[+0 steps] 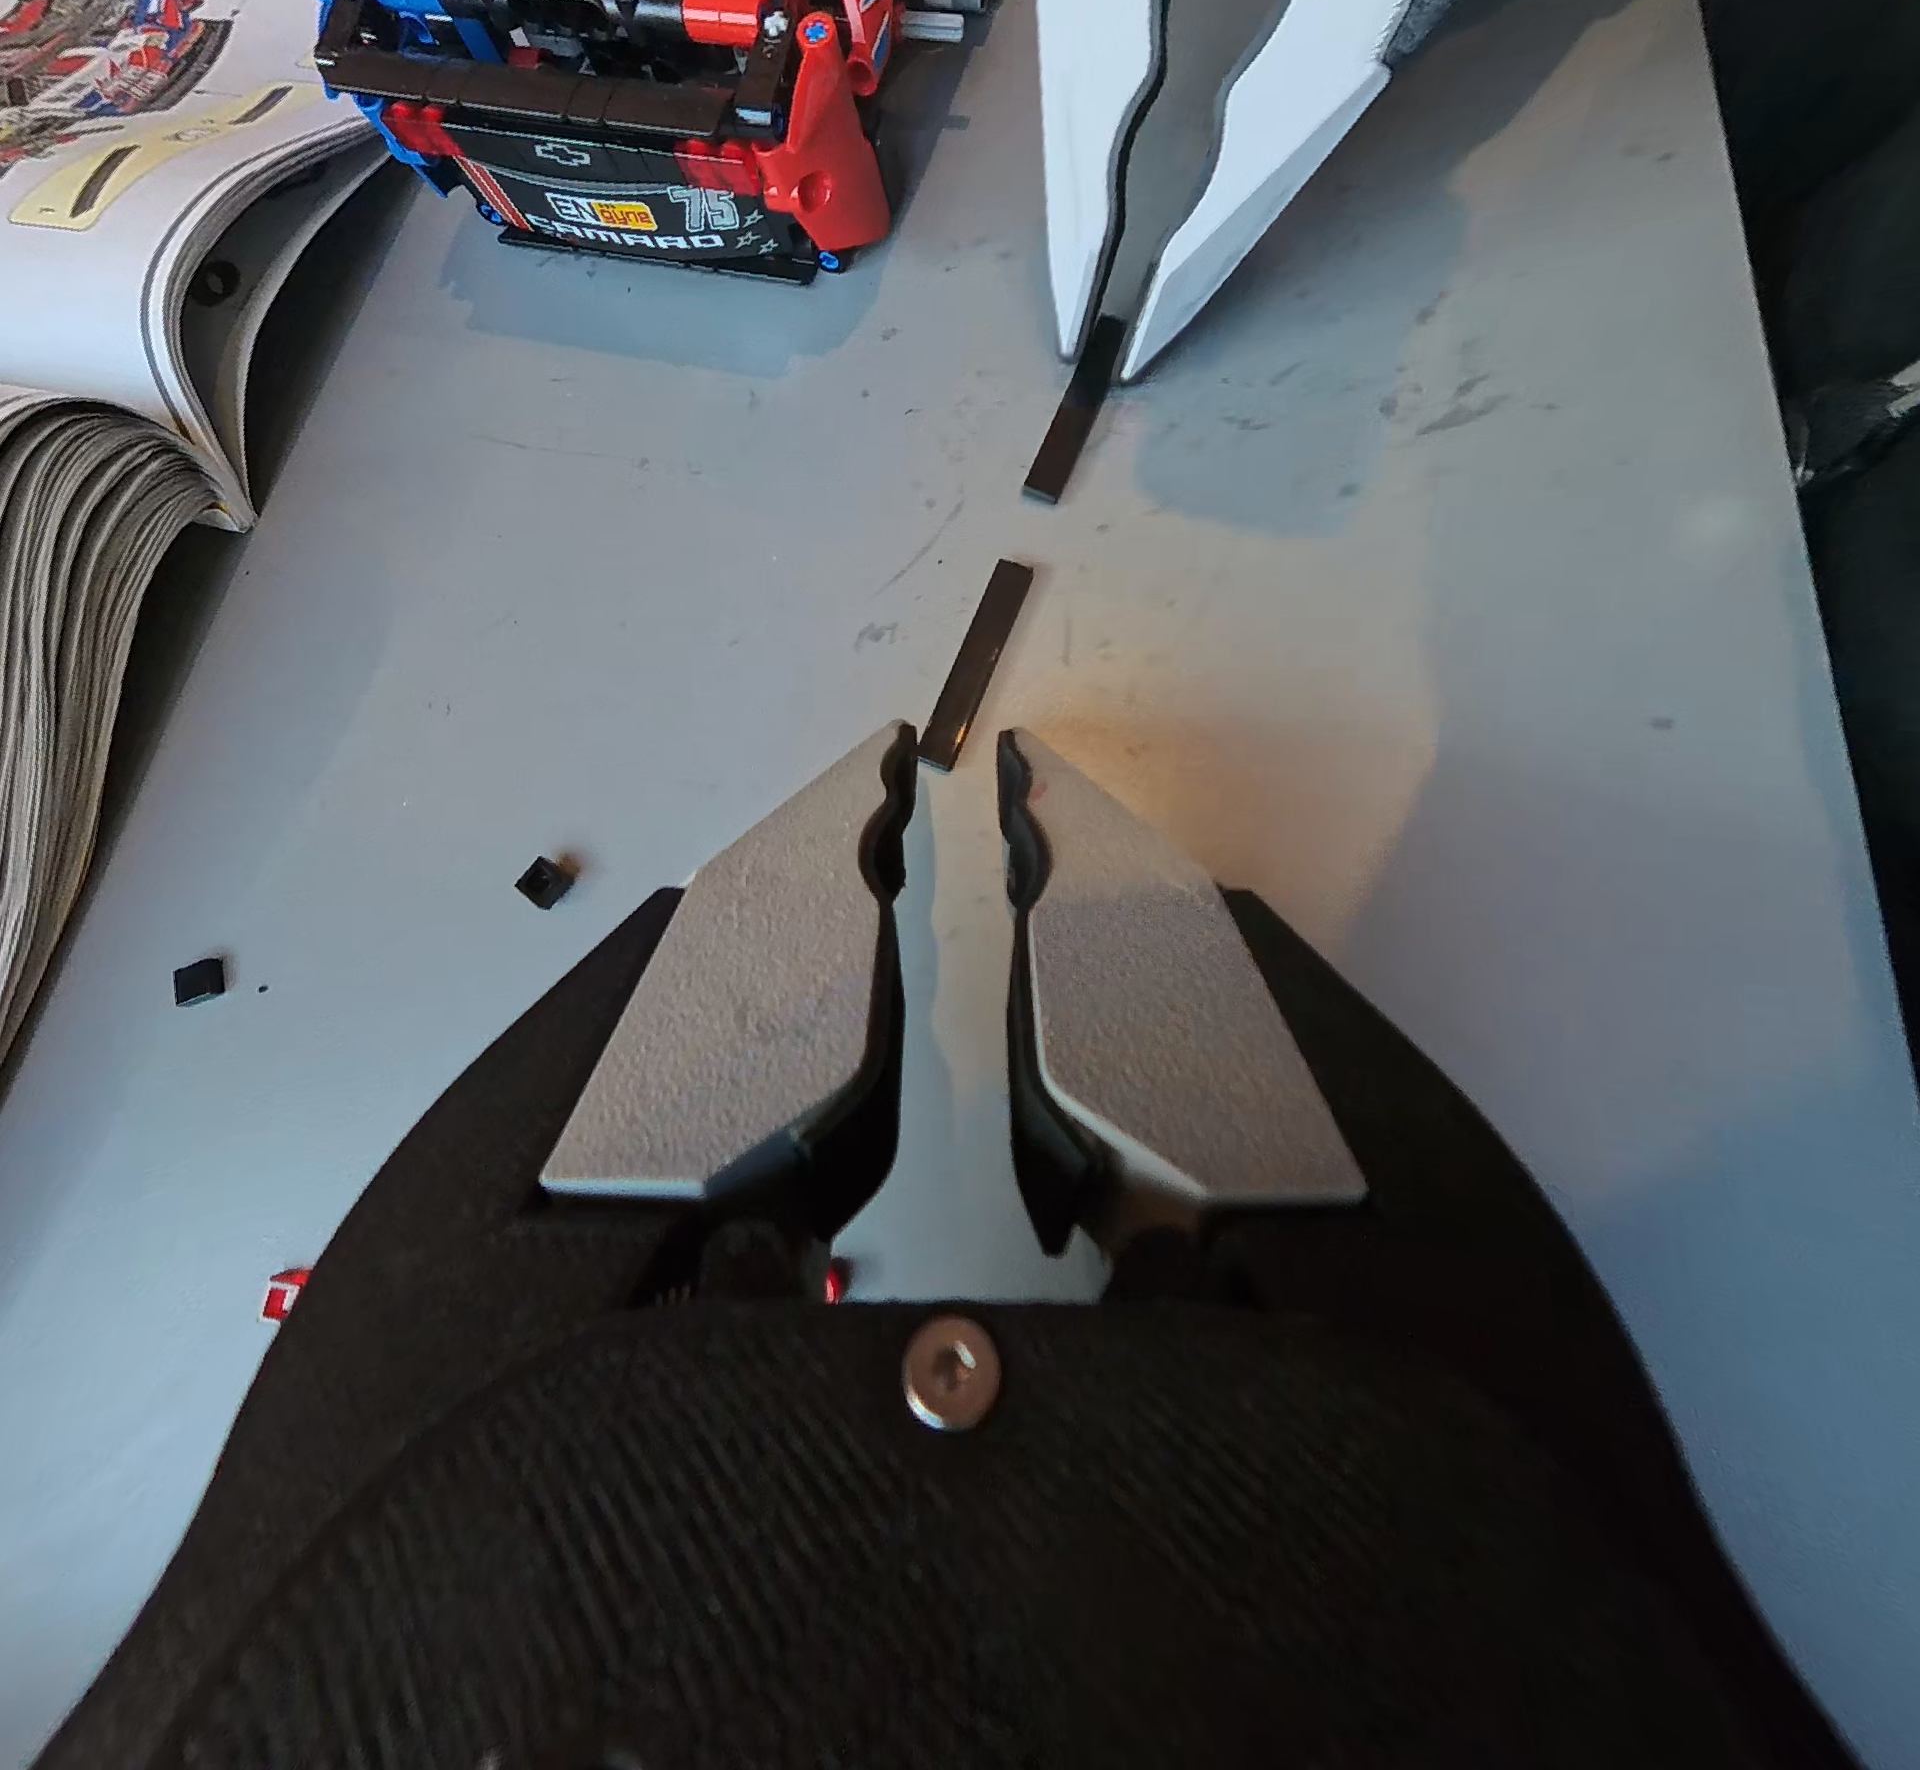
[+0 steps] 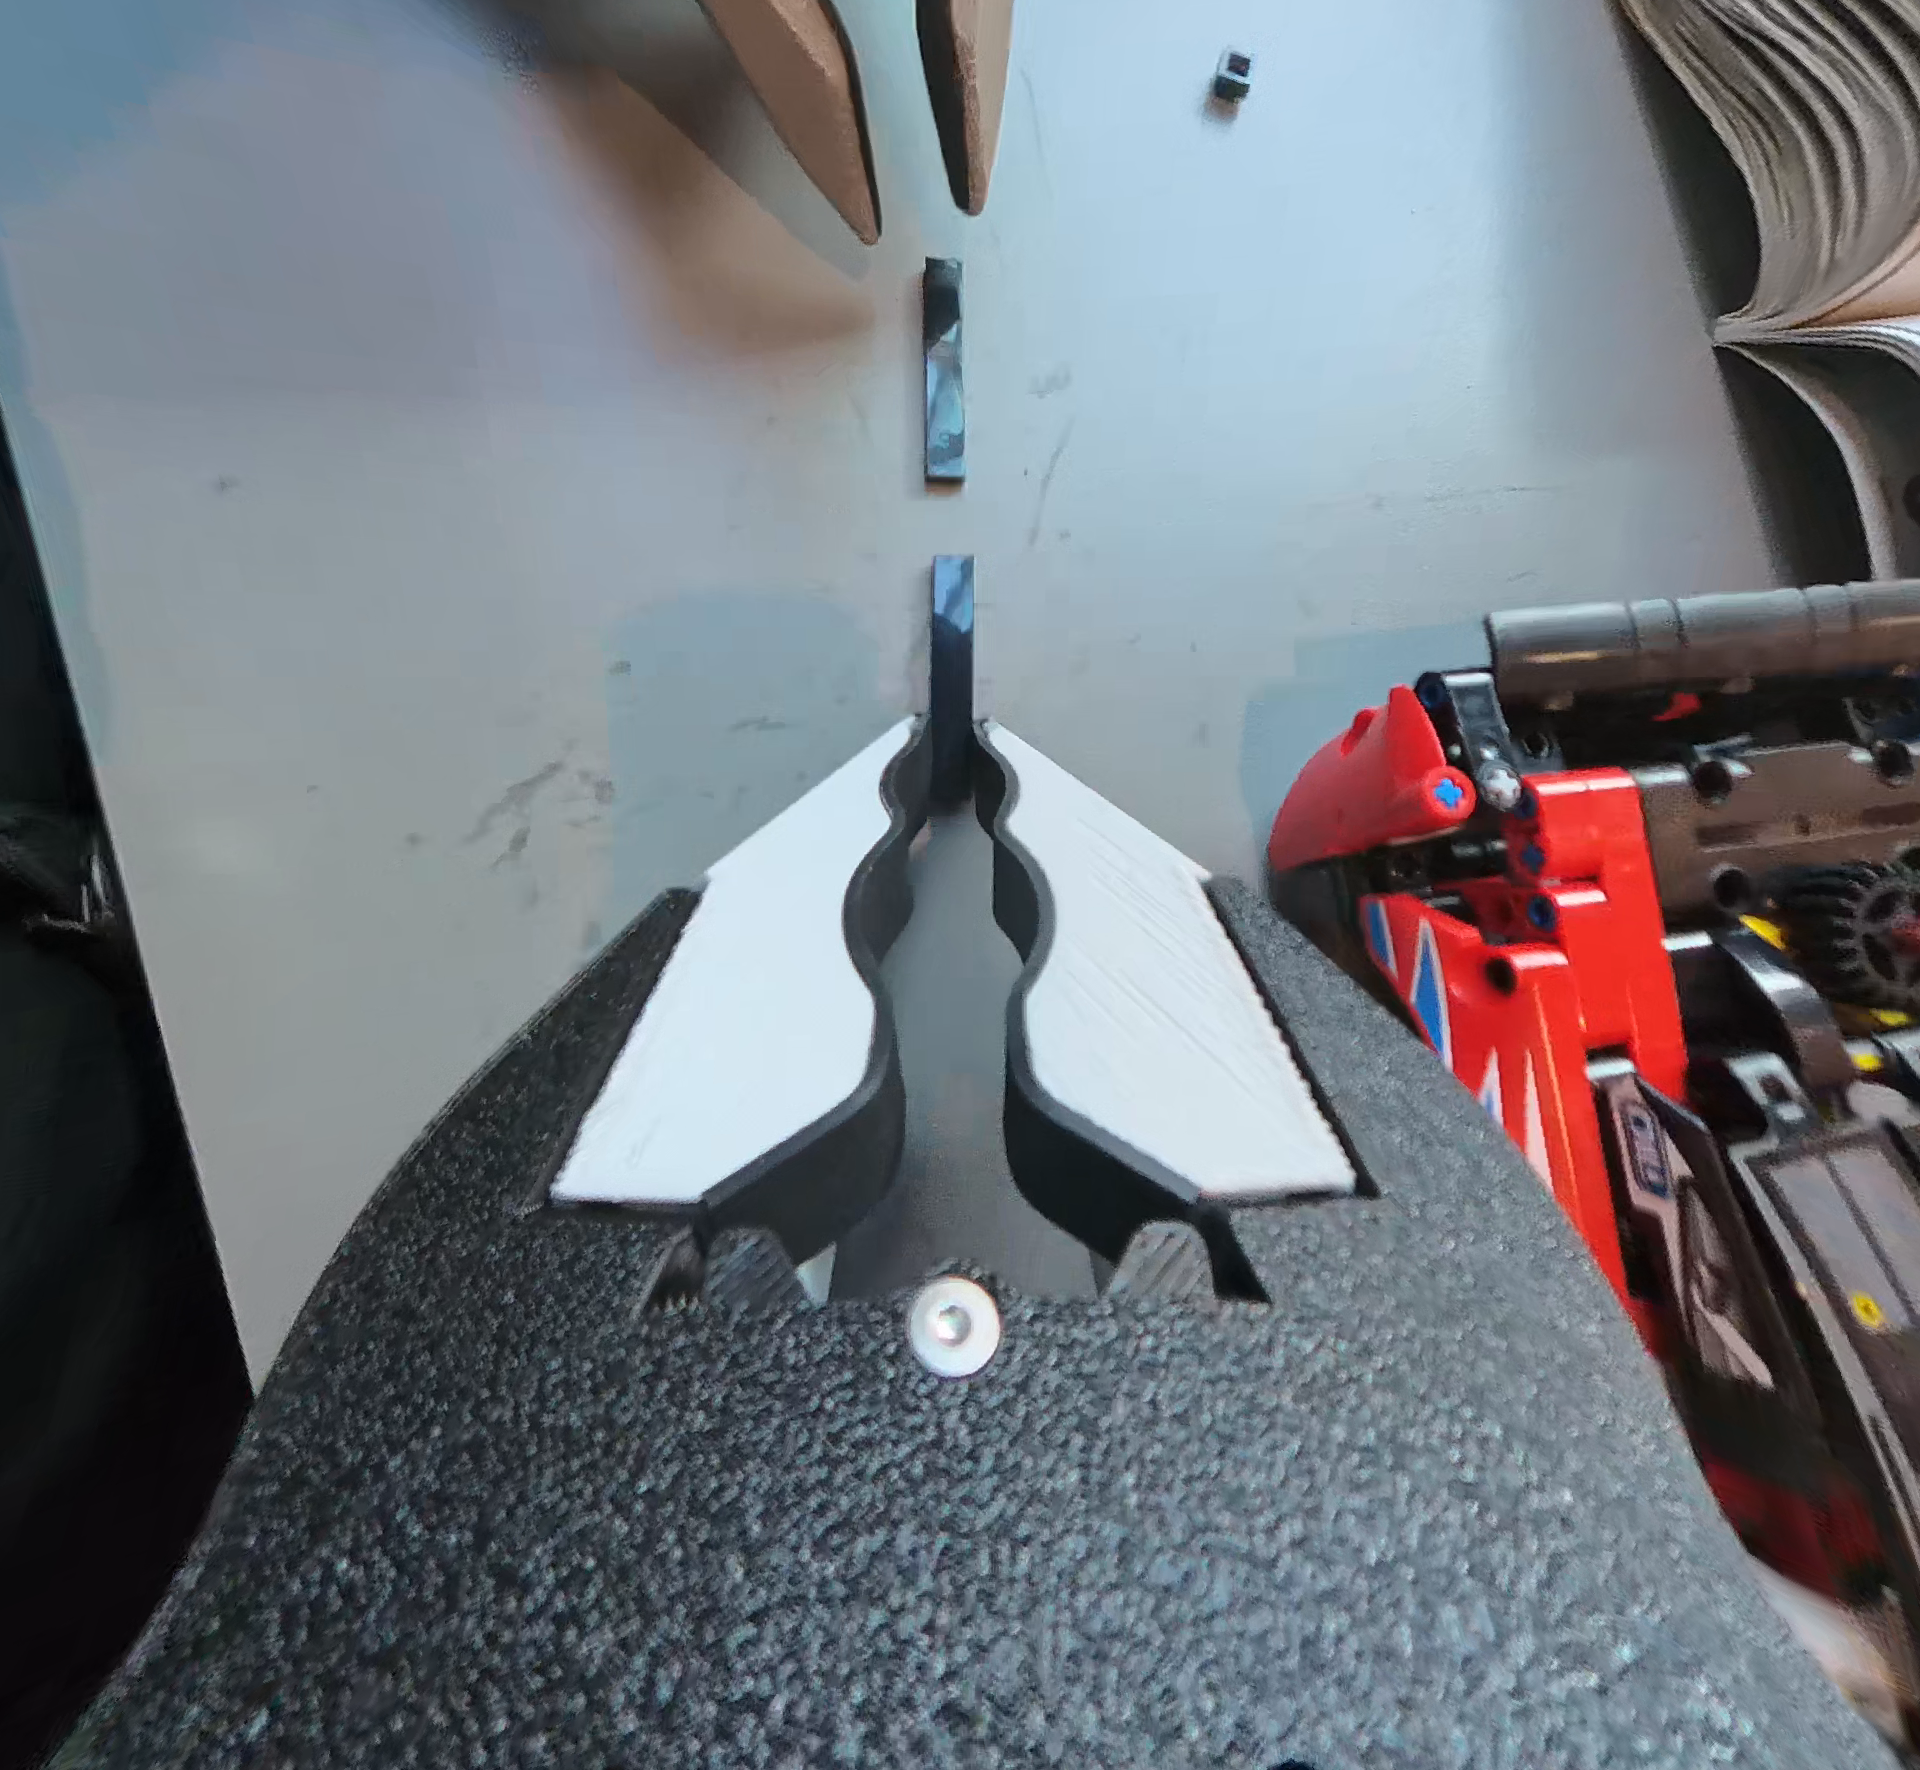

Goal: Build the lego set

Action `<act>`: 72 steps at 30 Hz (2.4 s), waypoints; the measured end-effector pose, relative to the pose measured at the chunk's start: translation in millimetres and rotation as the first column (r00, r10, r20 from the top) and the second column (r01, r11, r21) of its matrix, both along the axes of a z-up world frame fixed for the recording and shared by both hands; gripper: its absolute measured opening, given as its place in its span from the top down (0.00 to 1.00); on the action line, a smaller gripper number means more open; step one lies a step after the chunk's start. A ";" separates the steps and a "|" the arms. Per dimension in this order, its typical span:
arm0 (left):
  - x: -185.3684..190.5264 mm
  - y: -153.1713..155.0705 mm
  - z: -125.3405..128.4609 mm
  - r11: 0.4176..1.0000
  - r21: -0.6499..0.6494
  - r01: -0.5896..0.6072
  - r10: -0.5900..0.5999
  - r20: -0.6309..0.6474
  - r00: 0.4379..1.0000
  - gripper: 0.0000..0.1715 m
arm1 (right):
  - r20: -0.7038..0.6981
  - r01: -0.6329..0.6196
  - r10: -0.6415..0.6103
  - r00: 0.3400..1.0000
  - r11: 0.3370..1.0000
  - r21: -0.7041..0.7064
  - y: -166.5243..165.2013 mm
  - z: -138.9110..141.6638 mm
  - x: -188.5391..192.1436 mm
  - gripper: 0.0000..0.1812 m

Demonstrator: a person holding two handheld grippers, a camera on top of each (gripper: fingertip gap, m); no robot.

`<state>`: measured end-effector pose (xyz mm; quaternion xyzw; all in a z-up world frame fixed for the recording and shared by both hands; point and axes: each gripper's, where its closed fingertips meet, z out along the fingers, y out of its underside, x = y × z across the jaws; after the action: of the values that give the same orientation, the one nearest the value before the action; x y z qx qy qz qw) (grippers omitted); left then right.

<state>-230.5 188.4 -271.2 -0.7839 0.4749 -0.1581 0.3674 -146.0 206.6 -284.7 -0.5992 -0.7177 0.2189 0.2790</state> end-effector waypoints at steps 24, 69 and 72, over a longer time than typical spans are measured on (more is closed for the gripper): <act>173.8 41.1 31.8 0.999 0.021 0.045 -0.047 0.093 0.995 0.92 | -0.031 0.149 -0.177 0.984 0.708 0.690 68.6 31.9 177.9 0.96; 224.6 91.3 5.2 0.999 0.044 -0.024 0.019 0.107 0.994 1.00 | -0.169 0.269 -0.211 0.963 0.808 0.524 81.6 12.1 190.3 0.96; 224.5 91.5 4.3 0.998 0.062 -0.027 0.021 0.088 0.996 1.00 | -0.173 0.282 -0.223 0.959 0.799 0.531 85.9 12.1 191.7 0.96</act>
<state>-6.0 279.8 -266.9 -0.7700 0.4536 -0.1729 0.4141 45.7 292.5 -272.6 -0.5718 -0.6485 -0.0058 0.5024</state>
